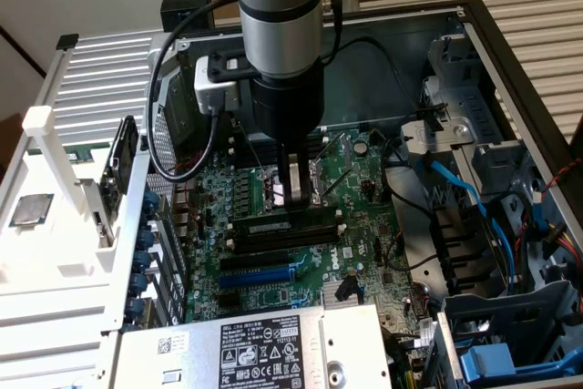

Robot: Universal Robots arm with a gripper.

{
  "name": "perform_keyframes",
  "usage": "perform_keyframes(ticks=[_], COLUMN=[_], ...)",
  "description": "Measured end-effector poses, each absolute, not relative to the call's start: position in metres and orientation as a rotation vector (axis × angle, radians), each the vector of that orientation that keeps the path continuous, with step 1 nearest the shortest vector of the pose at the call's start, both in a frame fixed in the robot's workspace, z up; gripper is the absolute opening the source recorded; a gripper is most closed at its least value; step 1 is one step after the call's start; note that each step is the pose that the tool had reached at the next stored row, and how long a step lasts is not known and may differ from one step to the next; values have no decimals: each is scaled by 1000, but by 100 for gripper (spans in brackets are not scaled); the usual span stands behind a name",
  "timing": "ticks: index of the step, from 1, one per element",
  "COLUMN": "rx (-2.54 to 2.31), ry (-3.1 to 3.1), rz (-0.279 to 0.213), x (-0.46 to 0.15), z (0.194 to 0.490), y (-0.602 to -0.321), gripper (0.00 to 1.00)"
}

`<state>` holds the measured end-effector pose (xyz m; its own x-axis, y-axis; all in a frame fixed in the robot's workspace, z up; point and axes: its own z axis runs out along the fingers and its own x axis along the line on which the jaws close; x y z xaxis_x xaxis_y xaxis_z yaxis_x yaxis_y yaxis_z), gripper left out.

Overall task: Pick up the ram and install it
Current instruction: 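Insert the ram into the slot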

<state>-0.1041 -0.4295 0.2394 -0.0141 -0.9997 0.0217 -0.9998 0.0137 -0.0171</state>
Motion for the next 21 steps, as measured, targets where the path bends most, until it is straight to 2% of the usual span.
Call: perform_keyframes(ticks=[21], rx=[2202], ry=[-2226], rz=[37], x=[-103], z=[236], y=[-428], gripper=[12])
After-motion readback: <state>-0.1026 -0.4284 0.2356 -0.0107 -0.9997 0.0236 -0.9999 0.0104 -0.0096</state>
